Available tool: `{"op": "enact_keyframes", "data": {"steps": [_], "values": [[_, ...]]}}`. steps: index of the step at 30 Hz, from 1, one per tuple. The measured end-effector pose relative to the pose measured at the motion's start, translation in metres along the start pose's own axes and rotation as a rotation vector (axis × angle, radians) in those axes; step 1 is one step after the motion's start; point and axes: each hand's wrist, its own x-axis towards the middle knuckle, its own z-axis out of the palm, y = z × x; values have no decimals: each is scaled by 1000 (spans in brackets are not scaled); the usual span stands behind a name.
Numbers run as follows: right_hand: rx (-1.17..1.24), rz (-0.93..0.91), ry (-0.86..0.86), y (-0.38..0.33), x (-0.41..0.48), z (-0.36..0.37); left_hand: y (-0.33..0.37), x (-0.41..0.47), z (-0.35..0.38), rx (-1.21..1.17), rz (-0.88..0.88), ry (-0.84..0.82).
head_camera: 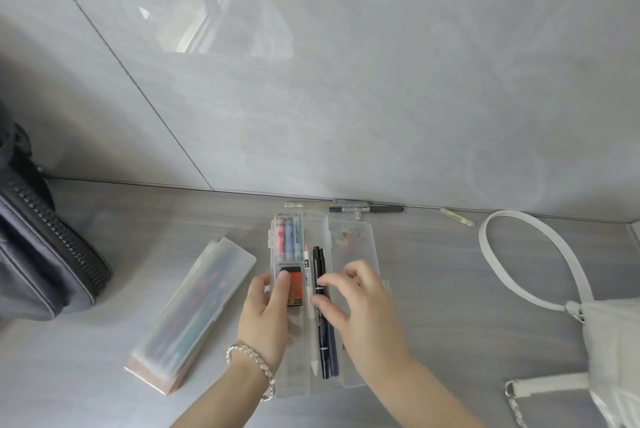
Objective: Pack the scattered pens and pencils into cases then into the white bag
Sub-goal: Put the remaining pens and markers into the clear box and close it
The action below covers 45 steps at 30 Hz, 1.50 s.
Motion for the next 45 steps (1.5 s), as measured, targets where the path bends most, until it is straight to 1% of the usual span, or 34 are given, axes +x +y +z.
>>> {"op": "enact_keyframes", "data": {"steps": [2,3,4,5,6,7,9,10,11,13,16,19,21,24,28,30,32,34,37,40,45], "values": [[165,58,-47,5,9,-8,-2,2,-1,3,-23,-15],[213,75,-24,14,17,-15,-2,4,-1,10,-27,-24],[190,83,52,26,27,-21,-2,5,-2,26,-25,-29],[116,116,136,44,39,-27,-2,7,-3,44,-18,-31],[15,186,192,66,52,-33,-1,9,-5,63,-5,-32],[-93,274,204,88,65,-41,0,11,-6,85,11,-37],[-282,449,137,131,83,-55,2,13,-7,113,29,-43],[-378,506,94,150,87,-59,3,14,-7,117,31,-46],[-471,531,38,163,90,-62,3,14,-8,119,30,-51],[-593,509,-54,180,92,-64,2,14,-11,131,27,-64],[-597,472,-73,187,94,-63,-5,12,-17,165,-6,-116],[-558,556,-125,188,103,-65,-13,9,-28,199,-47,-214],[-551,591,-197,186,106,-65,-17,7,-36,198,-57,-227],[-504,475,-282,168,105,-57,-14,9,-48,129,-64,-140],[-343,264,-336,111,98,-28,0,20,-69,-15,-49,96],[-326,174,-369,80,94,-10,11,27,-83,4,-22,194],[-320,102,-392,56,91,7,22,34,-101,95,17,246],[-314,35,-442,36,89,21,28,39,-118,181,44,251],[-349,-49,-567,16,87,43,29,41,-134,238,52,209],[-395,9,-655,7,85,64,22,41,-141,241,66,166],[-364,118,-609,3,82,76,12,40,-143,212,59,145]]}}
